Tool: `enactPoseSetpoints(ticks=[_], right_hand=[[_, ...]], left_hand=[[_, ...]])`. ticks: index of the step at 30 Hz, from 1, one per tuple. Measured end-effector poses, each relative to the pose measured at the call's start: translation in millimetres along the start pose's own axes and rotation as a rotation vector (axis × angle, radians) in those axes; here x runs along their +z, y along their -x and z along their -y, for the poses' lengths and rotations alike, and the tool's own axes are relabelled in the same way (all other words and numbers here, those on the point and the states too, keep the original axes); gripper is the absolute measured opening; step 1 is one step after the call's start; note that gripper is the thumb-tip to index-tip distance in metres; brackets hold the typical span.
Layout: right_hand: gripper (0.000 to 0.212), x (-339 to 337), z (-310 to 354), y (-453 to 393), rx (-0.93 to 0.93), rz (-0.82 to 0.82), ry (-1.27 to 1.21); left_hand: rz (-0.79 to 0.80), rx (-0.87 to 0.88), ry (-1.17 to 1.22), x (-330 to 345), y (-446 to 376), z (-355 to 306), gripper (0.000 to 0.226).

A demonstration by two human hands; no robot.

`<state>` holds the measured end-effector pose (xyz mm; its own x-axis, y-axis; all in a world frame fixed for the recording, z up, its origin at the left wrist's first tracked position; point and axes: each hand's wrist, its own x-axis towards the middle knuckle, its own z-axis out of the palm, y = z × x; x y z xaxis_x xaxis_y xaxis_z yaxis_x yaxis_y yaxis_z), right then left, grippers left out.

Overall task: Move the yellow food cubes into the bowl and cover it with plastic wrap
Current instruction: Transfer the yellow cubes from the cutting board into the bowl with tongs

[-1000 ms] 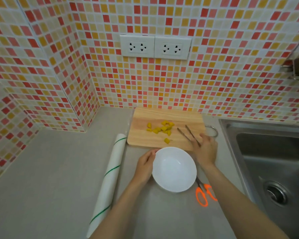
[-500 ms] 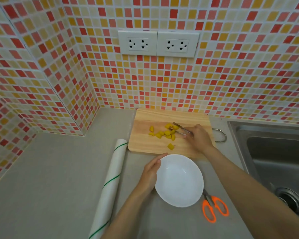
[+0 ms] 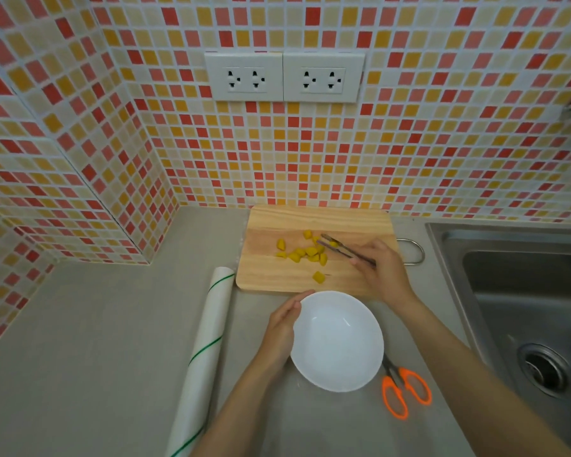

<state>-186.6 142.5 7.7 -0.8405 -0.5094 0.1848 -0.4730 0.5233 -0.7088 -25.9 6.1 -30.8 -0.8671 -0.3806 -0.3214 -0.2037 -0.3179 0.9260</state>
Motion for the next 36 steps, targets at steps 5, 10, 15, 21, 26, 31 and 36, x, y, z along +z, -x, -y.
enactPoseSetpoints(ticks=[5, 10, 15, 21, 26, 31, 36], right_hand=[[0.035, -25.5, 15.4, 61.6, -0.056, 0.147, -0.017], [0.044, -42.7, 17.3, 80.0, -0.089, 0.271, 0.056], [0.041, -38.1, 10.4, 29.3, -0.068, 0.086, 0.111], [0.042, 1.6, -0.3, -41.1, -0.044, 0.284, 0.377], [0.032, 18.4, -11.5, -58.3, -0.038, 0.323, 0.355], [0.029, 16.6, -19.5, -44.5, -0.024, 0.208, 0.245], [0.030, -8.4, -1.9, -19.3, -0.102, 0.144, 0.144]], left_hand=[[-0.003, 0.021, 0.016, 0.4, -0.4, 0.4, 0.026], [-0.018, 0.049, 0.023, -2.5, 1.1, -0.4, 0.029], [-0.044, 0.055, 0.036, -10.9, 0.9, -5.2, 0.025], [-0.049, 0.059, 0.004, -13.1, 1.0, -6.0, 0.025], [-0.038, 0.068, 0.000, -15.2, -1.7, -2.4, 0.029], [-0.033, 0.073, 0.008, -15.7, -4.1, -1.1, 0.028], [-0.033, 0.080, 0.036, -15.2, -6.2, -2.2, 0.029]])
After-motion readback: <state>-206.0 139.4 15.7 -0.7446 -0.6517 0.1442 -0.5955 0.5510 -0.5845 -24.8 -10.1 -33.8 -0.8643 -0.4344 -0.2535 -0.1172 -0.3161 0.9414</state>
